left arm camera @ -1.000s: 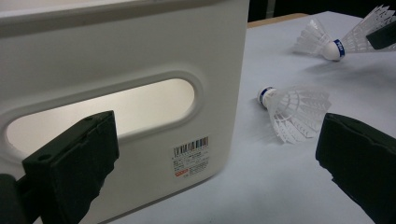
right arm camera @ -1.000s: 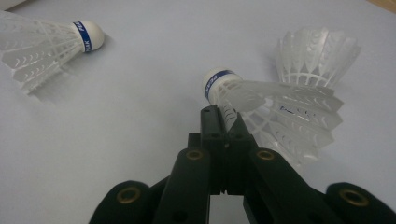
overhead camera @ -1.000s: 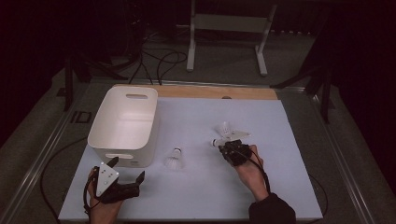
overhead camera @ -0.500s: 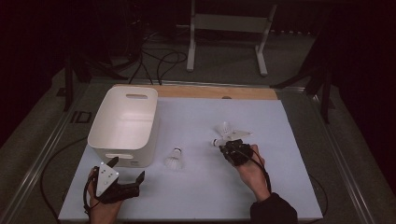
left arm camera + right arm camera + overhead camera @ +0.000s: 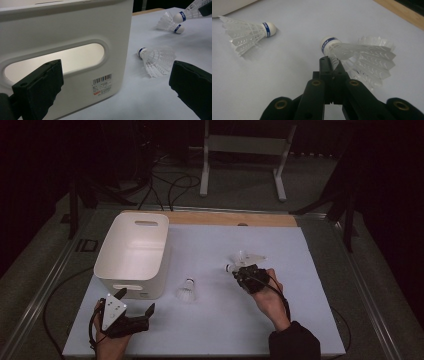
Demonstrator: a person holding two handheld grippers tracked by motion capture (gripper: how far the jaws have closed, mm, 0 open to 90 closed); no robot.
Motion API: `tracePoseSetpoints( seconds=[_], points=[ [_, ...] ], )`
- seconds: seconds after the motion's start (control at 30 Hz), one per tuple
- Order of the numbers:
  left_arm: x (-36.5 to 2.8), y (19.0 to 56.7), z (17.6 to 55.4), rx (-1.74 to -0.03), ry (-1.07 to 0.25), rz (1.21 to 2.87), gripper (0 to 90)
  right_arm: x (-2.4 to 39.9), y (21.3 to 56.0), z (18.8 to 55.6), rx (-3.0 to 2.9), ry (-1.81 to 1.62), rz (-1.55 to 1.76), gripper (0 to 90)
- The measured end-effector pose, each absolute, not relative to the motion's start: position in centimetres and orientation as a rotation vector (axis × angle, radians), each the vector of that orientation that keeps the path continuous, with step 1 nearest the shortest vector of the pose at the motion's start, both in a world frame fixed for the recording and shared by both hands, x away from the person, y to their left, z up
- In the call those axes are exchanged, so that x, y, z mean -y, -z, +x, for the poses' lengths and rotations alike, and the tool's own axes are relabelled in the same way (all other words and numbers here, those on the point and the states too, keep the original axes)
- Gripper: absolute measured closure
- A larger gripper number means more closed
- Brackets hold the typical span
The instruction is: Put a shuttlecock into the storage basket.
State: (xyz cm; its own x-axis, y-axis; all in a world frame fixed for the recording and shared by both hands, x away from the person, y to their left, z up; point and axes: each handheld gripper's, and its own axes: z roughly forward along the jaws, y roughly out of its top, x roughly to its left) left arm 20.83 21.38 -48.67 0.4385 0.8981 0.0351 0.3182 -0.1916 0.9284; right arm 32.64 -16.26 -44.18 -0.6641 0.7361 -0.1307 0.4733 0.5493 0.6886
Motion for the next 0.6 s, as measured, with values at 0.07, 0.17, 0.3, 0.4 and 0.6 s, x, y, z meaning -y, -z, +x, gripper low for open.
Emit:
tracePoseSetpoints(
  seconds=[0.07, 0.17, 0.3, 0.4, 0.6],
  points=[
    [-21.4, 48.7, 20.8, -1.054, -0.758, 1.733, 0.0, 16.1, 43.9, 32.7, -2.386, -0.880, 0.969, 89.8],
    [-21.4, 48.7, 20.8, -1.055, -0.758, 1.733, 0.0, 15.9, 43.4, 32.8, -2.394, -0.876, 0.953, 89.8],
    [-21.4, 48.7, 20.8, -1.054, -0.761, 1.736, 0.0, 15.6, 43.0, 33.0, -2.408, -0.858, 0.927, 89.9],
    [-21.4, 48.7, 20.8, -1.053, -0.762, 1.735, 0.0, 15.4, 42.6, 33.0, -2.412, -0.852, 0.913, 89.8],
    [-21.4, 48.7, 20.8, -1.053, -0.763, 1.732, 0.0, 15.3, 42.1, 33.4, -2.418, -0.848, 0.902, 89.9]
  ],
)
